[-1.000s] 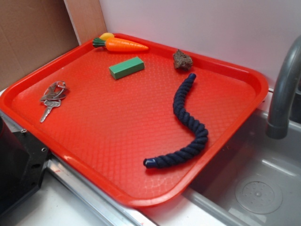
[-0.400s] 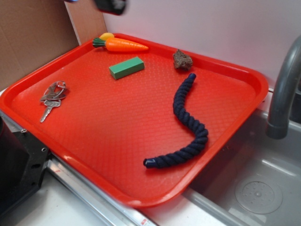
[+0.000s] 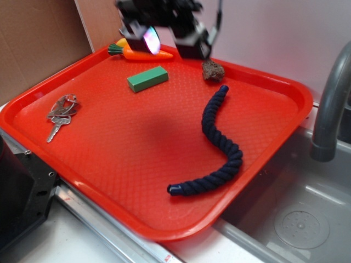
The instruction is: Grab the blue rope.
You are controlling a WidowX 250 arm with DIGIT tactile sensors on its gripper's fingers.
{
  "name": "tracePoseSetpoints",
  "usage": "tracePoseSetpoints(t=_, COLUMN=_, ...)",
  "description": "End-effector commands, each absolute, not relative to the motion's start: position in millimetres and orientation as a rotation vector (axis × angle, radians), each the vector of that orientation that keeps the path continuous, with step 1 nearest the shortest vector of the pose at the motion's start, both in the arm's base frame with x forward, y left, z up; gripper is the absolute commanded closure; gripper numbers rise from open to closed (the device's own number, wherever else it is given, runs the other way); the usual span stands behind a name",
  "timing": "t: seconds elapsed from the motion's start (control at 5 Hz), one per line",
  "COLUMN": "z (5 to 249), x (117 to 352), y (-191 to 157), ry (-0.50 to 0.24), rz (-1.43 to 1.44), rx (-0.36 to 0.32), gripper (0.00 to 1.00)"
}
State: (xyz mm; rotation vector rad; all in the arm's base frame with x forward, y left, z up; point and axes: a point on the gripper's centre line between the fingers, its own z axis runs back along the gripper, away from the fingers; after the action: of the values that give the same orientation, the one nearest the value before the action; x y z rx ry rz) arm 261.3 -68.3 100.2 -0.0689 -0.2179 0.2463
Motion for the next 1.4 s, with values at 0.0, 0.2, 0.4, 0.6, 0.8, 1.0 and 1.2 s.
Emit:
tracePoseSetpoints(t=0.0, z=69.7, x=283.0, y=-90.6, ry=-0.128, rz=0.206, rx=-0.166, gripper=0.00)
tracePoseSetpoints(t=0.2, z=48.0, x=293.0, y=-97.6, ry=-0.063, rz=0.212, rx=-0.183, gripper=0.00)
tracePoseSetpoints(t=0.4, z=38.0, x=303.5, y=-104.8, ry=-0.039, rz=0.186, rx=-0.156, gripper=0.00)
tracePoseSetpoints(t=0.6, z=34.9, x=303.0, y=-101.8, ry=-0.022, rz=0.189, rx=-0.144, gripper=0.58)
tracePoseSetpoints(t=0.8, z=33.2, x=294.0, y=-98.9, ry=-0.023, rz=0.186, rx=-0.150, gripper=1.00)
tracePoseSetpoints(t=1.0, z=34.9, x=288.6, y=-92.1, ry=-0.030, rz=0.192, rx=-0.160, gripper=1.00)
tracePoseSetpoints(t=1.2, z=64.5, x=268.1, y=-76.1, ry=-0.125, rz=0.238, rx=-0.248, gripper=1.00)
